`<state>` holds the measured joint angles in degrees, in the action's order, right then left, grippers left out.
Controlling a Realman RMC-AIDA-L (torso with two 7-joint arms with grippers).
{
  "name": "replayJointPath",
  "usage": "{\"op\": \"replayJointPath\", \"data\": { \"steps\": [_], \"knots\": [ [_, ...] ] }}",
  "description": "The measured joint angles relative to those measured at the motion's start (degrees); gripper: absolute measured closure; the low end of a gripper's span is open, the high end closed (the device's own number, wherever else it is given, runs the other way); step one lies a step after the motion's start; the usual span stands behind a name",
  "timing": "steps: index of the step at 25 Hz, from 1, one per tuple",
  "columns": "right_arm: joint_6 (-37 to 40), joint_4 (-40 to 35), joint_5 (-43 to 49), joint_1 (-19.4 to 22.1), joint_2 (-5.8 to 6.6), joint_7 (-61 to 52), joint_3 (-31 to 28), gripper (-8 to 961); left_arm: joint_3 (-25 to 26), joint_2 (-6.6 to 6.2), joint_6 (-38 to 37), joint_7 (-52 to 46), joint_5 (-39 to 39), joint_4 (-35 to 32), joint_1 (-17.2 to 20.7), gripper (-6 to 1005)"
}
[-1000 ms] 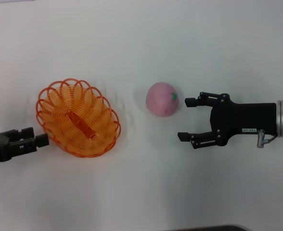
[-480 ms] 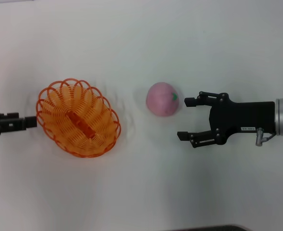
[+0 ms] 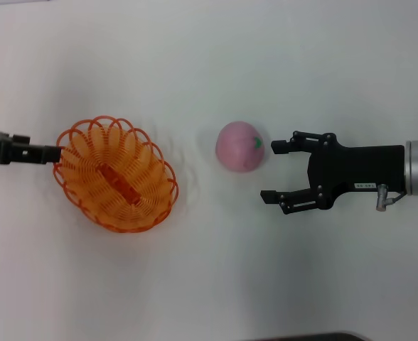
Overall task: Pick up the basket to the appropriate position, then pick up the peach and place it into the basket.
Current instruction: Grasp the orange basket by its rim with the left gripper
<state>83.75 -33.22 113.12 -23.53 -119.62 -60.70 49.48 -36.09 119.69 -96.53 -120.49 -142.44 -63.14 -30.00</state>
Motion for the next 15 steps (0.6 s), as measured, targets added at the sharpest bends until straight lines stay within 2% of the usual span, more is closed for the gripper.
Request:
{"op": "replayJointPath", "data": {
  "steps": [8, 15],
  "knots": [
    [-0.1, -0.1, 0.0, -0.03, 0.0, -0.03, 0.0, 5, -5.18, 0.08, 1.29, -1.3, -4.09, -2.1, -5.26, 189],
    [-0.2, -0.09, -0.01, -0.03, -0.06, -0.04, 0.0, 6, -10.44, 1.46, 4.34, -1.52, -9.55, -2.51, -9.21, 189]
  ]
}}
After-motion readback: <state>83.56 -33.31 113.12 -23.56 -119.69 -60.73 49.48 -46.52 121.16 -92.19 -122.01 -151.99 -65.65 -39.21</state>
